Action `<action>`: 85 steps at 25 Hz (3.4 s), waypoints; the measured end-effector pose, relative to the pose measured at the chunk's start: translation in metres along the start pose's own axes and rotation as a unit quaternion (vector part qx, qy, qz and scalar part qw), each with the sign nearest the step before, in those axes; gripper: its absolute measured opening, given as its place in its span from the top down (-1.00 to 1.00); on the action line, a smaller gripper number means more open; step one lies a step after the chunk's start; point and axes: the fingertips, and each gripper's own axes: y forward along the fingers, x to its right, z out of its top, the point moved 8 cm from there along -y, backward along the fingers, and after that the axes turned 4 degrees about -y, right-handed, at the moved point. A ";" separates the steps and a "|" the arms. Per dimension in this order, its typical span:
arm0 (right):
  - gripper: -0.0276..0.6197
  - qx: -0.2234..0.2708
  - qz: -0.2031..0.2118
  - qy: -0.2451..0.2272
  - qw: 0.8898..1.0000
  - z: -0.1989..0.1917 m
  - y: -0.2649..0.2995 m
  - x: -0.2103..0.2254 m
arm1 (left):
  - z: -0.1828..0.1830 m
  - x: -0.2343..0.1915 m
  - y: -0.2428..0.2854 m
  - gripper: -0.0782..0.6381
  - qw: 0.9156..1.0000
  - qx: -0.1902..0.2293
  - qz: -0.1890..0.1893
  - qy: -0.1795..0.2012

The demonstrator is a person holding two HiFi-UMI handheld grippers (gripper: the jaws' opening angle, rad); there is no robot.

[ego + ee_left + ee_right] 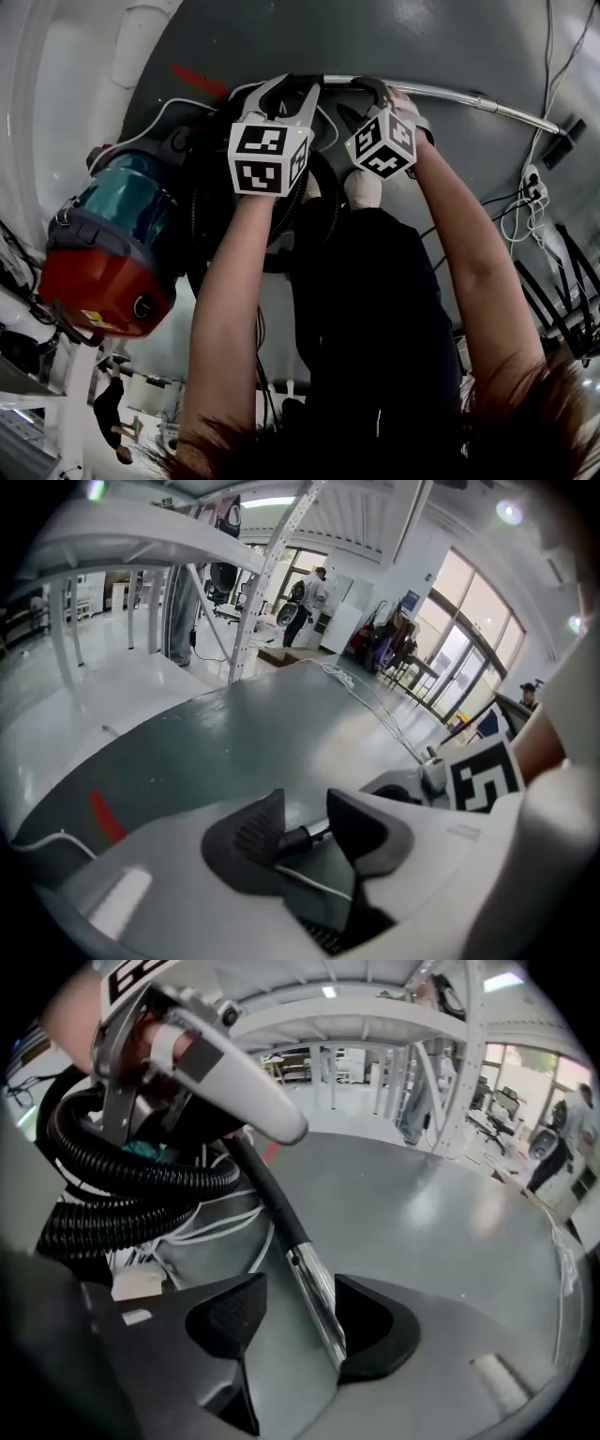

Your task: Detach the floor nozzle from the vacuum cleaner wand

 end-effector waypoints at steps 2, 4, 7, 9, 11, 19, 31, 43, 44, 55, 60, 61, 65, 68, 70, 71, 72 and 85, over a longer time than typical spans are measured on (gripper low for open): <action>0.15 -0.017 0.004 -0.046 0.999 0.001 0.011 0.000 | -0.003 -0.006 0.000 0.38 1.000 -0.005 -0.004 0.011; 0.14 -0.032 0.005 -0.076 0.997 0.001 0.021 0.001 | -0.013 -0.009 0.001 0.38 0.999 -0.021 -0.010 0.044; 0.14 -0.055 0.008 -0.118 0.991 -0.001 0.034 0.001 | -0.034 -0.010 0.002 0.39 0.997 -0.040 -0.013 0.060; 0.13 -0.065 0.007 -0.137 0.988 -0.002 0.041 0.000 | -0.044 -0.013 0.002 0.40 0.999 -0.038 -0.008 0.036; 0.13 -0.073 0.004 -0.144 0.987 -0.002 0.047 0.002 | -0.047 -0.016 0.003 0.40 0.999 -0.032 -0.005 0.015; 0.38 -0.114 0.003 -0.202 0.973 0.002 0.063 0.005 | -0.043 -0.018 0.008 0.40 0.999 -0.032 -0.011 0.022; 0.38 -0.079 0.003 -0.193 0.978 0.012 0.013 0.009 | -0.011 0.001 -0.005 0.41 0.998 -0.050 -0.011 0.034; 0.40 -0.081 -0.033 -0.169 0.982 0.053 -0.106 0.042 | 0.073 0.069 -0.079 0.40 0.998 -0.030 -0.043 0.044; 0.40 -0.080 -0.038 -0.167 0.982 0.056 -0.118 0.043 | 0.082 0.078 -0.088 0.40 0.998 -0.023 -0.052 0.032; 0.43 -0.054 -0.081 -0.154 0.983 0.081 -0.226 0.030 | 0.150 0.157 -0.191 0.40 0.991 0.013 -0.057 0.119; 0.44 -0.047 -0.074 -0.159 0.983 0.088 -0.256 0.014 | 0.198 0.169 -0.219 0.34 0.974 -0.001 -0.077 0.214; 0.44 -0.044 -0.074 -0.160 0.983 0.089 -0.260 0.012 | 0.202 0.167 -0.219 0.32 0.970 -0.011 -0.085 0.228; 0.44 -0.029 -0.071 -0.163 0.984 0.094 -0.275 0.006 | 0.194 0.152 -0.203 0.23 0.946 -0.110 -0.156 0.260; 0.45 -0.023 -0.066 -0.172 0.983 0.093 -0.282 0.005 | 0.176 0.147 -0.187 0.06 0.925 -0.212 -0.217 0.227; 0.45 -0.022 -0.064 -0.180 0.981 0.093 -0.284 0.002 | 0.169 0.147 -0.179 0.01 0.914 -0.253 -0.226 0.222; 0.45 -0.022 -0.064 -0.183 0.981 0.093 -0.285 0.001 | 0.165 0.149 -0.175 -0.01 0.908 -0.269 -0.228 0.226; 0.45 -0.022 -0.062 -0.185 0.980 0.092 -0.285 0.000 | 0.162 0.151 -0.172 -0.02 0.900 -0.287 -0.233 0.228; 0.45 0.000 -0.036 -0.220 0.975 0.086 -0.298 -0.020 | 0.133 0.157 -0.161 0.34 0.866 -0.384 -0.245 0.208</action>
